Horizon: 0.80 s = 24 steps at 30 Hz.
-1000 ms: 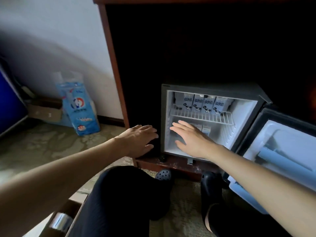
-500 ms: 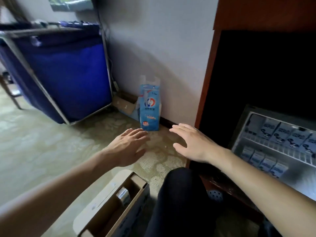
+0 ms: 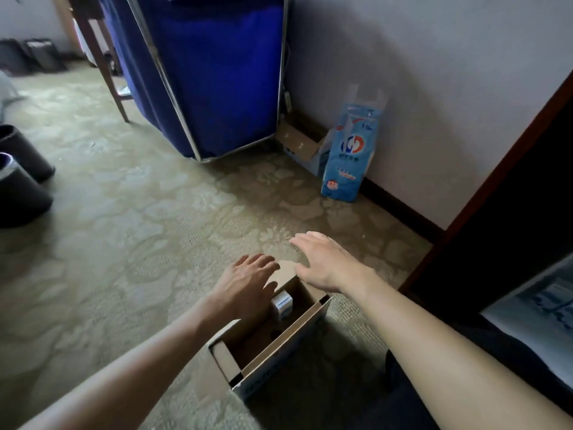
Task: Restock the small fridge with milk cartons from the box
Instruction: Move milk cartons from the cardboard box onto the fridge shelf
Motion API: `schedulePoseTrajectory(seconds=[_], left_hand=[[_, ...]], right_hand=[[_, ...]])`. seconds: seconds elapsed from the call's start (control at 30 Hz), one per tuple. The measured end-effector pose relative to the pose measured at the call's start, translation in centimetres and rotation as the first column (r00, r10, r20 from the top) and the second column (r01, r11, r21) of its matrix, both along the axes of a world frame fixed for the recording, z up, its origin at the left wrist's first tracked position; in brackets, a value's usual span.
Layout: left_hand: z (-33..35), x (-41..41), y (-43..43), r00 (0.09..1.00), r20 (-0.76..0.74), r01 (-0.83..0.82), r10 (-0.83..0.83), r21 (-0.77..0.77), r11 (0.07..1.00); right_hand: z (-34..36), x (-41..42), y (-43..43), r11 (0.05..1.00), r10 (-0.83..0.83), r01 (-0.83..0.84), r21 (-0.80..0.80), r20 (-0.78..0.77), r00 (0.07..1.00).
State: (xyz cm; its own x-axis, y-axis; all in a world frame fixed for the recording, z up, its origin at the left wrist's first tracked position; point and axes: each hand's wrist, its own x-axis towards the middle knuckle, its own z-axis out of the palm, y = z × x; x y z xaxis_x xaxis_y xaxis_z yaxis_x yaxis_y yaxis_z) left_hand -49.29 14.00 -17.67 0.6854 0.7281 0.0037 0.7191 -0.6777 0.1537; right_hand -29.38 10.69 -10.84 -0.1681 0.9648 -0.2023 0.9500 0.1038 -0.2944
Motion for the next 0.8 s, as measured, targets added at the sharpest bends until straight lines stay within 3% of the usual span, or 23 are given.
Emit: schedulePoseTrajectory(seconds=[0.5,0.8], left_hand=[[-10.8,-0.7,-3.5,0.980,-0.083,-0.196,0.179,-0.287,0.938],[-13.2,-0.3,-4.7,0.972,-0.035,-0.233,0.232,-0.259,0.937]], right_hand=[[-14.2,-0.1,0.3,0.941,-0.106,0.109,-0.320,0.027,0.994],[-18.4,-2.5,0.8,0.959,-0.023,0.024,-0.281,0.008,1.000]])
